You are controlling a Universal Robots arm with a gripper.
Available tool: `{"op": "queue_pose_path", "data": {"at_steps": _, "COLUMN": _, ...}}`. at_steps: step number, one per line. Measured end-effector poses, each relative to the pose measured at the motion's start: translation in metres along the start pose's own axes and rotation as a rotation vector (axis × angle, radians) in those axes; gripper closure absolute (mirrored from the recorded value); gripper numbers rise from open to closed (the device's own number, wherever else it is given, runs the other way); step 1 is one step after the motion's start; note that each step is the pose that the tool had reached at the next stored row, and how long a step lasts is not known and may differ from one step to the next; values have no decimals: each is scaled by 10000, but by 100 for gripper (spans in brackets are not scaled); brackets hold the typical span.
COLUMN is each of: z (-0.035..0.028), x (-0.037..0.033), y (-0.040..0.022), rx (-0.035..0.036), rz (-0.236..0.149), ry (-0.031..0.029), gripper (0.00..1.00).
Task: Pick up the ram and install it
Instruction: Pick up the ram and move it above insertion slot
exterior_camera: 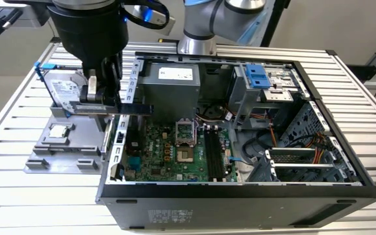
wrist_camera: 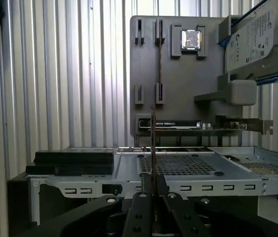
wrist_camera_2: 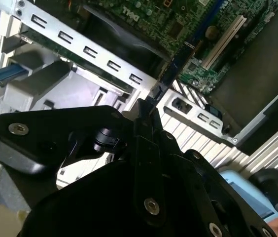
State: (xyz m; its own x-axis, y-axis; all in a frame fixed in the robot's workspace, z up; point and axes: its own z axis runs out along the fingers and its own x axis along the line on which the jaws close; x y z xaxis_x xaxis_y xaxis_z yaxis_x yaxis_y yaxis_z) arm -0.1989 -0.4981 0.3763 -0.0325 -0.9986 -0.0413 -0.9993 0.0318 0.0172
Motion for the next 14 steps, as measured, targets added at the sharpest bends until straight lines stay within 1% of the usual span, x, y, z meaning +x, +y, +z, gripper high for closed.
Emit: {"op": "queue_pose_path", "data": {"at_steps": 14, "z": -5, "x": -10, "y": -288, "rx": -11, "rz": -1, "ry": 0, "gripper": 100}}
